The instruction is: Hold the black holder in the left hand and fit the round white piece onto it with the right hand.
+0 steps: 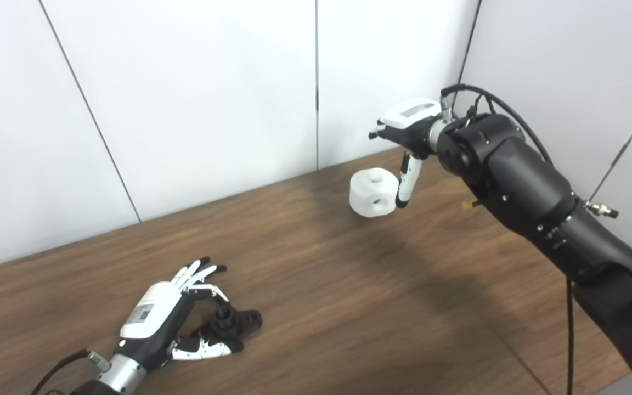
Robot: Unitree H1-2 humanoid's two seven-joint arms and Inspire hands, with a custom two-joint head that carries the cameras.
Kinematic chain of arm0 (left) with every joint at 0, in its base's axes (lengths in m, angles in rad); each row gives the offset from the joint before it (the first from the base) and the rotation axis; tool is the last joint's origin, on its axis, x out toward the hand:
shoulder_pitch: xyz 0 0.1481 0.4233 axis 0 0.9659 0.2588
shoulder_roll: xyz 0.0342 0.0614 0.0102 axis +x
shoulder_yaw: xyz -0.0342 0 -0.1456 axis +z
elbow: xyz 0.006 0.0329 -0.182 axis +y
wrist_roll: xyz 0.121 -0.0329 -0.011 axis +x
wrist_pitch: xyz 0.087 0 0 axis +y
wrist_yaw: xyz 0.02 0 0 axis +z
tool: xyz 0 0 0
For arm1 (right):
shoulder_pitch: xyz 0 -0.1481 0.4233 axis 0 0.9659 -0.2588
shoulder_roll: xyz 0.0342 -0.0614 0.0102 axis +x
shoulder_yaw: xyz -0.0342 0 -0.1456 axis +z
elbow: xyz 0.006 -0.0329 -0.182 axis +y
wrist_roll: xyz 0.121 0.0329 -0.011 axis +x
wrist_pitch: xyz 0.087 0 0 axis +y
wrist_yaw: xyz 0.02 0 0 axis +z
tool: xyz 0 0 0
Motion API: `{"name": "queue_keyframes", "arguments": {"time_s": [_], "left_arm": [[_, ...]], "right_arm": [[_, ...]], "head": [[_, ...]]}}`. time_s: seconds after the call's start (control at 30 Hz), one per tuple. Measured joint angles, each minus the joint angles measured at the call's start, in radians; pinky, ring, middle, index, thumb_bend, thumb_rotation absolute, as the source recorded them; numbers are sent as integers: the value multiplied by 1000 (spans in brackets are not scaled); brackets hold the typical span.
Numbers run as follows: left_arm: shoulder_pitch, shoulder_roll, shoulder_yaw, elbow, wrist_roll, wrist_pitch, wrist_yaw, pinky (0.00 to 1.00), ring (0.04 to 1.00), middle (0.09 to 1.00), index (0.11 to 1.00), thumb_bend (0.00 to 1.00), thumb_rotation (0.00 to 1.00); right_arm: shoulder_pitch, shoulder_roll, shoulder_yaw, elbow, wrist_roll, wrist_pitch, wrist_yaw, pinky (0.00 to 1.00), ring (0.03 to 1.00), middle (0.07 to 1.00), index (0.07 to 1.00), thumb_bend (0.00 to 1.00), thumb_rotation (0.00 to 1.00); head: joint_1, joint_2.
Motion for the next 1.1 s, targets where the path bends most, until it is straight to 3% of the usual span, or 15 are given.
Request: {"name": "queue_keyframes", "arguments": {"time_s": [0.3,1.1], "left_arm": [[2,-1,1,1,-1,-1,0,996,996,906,480,525,64],[6,1,1,2,-1,-12,6,986,991,904,480,525,65]], "right_arm": [[-4,56,4,88,2,-20,-59,973,1000,1000,938,1000,323],[-3,65,23,216,24,-77,-198,922,985,1000,912,944,284]], "head": [[2,-3],[40,-2]]}}
